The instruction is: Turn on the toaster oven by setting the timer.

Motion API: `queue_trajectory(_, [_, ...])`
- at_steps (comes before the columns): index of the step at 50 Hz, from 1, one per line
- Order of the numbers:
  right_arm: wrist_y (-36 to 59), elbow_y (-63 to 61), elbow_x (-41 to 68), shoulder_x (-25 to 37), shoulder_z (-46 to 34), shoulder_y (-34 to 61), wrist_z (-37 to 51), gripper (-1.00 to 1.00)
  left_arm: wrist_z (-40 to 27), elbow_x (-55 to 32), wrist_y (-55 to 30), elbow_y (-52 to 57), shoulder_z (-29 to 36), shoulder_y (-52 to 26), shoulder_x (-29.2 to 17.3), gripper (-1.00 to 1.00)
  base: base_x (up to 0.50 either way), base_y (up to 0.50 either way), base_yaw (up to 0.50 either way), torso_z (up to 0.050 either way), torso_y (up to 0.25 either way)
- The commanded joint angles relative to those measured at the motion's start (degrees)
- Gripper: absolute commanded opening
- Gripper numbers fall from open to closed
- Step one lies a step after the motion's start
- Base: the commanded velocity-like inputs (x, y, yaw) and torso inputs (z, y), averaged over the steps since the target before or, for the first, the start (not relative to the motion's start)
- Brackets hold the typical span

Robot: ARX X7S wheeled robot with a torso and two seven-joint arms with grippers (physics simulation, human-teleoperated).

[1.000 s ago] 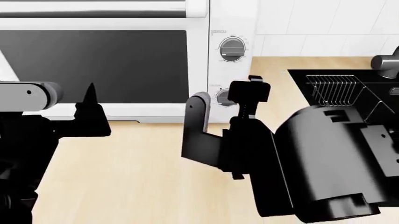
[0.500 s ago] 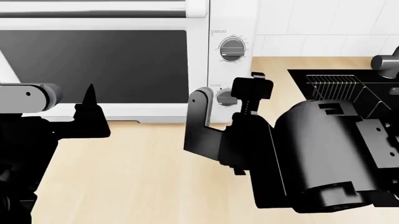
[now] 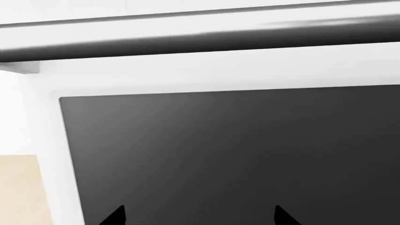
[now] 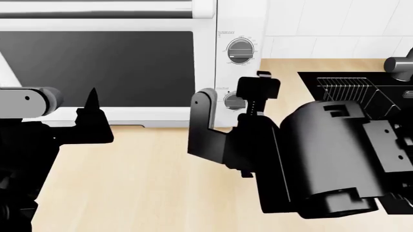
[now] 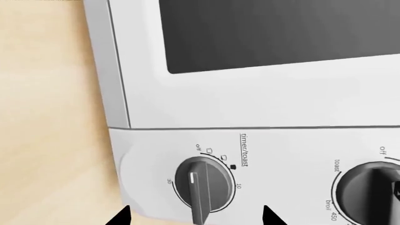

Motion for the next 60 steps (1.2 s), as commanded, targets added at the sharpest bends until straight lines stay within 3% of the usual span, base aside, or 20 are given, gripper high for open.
queue_trajectory(1, [-0.5, 0.2, -0.7, -0.4, -0.9, 0.2, -0.6, 1.0, -0.1, -0.1, 0.4, 0.1, 0.0, 0.2, -0.3, 1.0, 0.0, 0.0, 0.0, 0.0, 0.0])
queue_trajectory(57, [-2.2, 2.3, -1.6, -1.7, -3.7, 0.9, -1.0, 1.0, 0.0, 0.7, 1.8, -0.7, 1.4, 0.3, -0.8, 1.0, 0.0, 0.0, 0.0, 0.0, 0.0])
queue_trajectory(58, [-2.2, 2.1, -1.4, -1.7, -3.7, 0.9, -0.7, -1.0, 0.0, 0.7, 1.9, -0.6, 1.4, 0.4, -0.8, 1.0, 0.0, 0.0, 0.0, 0.0, 0.0])
queue_trajectory(60, [-2.3, 1.9, -1.3, -1.7, -3.6, 1.0, -0.4, -1.0, 0.0, 0.7, 1.9, -0.7, 1.4, 0.4, -0.8, 1.0, 0.0, 0.0, 0.0, 0.0, 0.0])
